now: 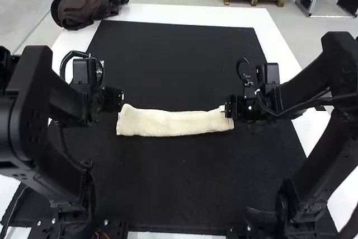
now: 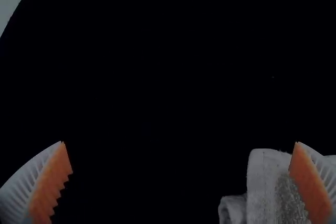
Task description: Fold the towel.
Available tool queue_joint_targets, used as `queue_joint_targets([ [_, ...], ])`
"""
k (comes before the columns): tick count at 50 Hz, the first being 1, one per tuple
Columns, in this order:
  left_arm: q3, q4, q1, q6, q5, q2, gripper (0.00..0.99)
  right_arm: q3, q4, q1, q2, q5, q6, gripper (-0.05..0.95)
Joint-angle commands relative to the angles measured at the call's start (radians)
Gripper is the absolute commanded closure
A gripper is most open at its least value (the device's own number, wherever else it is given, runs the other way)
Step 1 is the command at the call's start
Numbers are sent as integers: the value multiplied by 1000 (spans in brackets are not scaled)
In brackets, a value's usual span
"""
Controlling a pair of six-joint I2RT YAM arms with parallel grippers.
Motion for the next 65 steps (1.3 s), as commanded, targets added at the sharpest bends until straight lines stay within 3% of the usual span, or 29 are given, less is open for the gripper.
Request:
queue_joint_targets([
  [1, 37, -2, 2, 13, -3, -39, 26, 28, 14, 37, 33, 12, -10, -7],
  [52, 40, -75, 6, 25, 0, -143, 26, 93, 155, 57, 327, 67, -36, 11],
  [55, 39, -76, 6, 25, 0, -143, 26, 103, 152, 57, 366, 54, -41, 118],
  [59, 39, -76, 6, 25, 0, -143, 26, 111, 151, 55, 398, -15, -42, 430],
  [61, 39, -78, 6, 25, 0, -143, 26, 113, 148, 55, 403, -58, -44, 674],
  [64, 37, -81, 8, 25, 0, -143, 26, 113, 143, 52, 398, -78, -55, 928],
  [65, 37, -81, 6, 25, 0, -142, 26, 113, 135, 49, 395, -81, -58, 921],
])
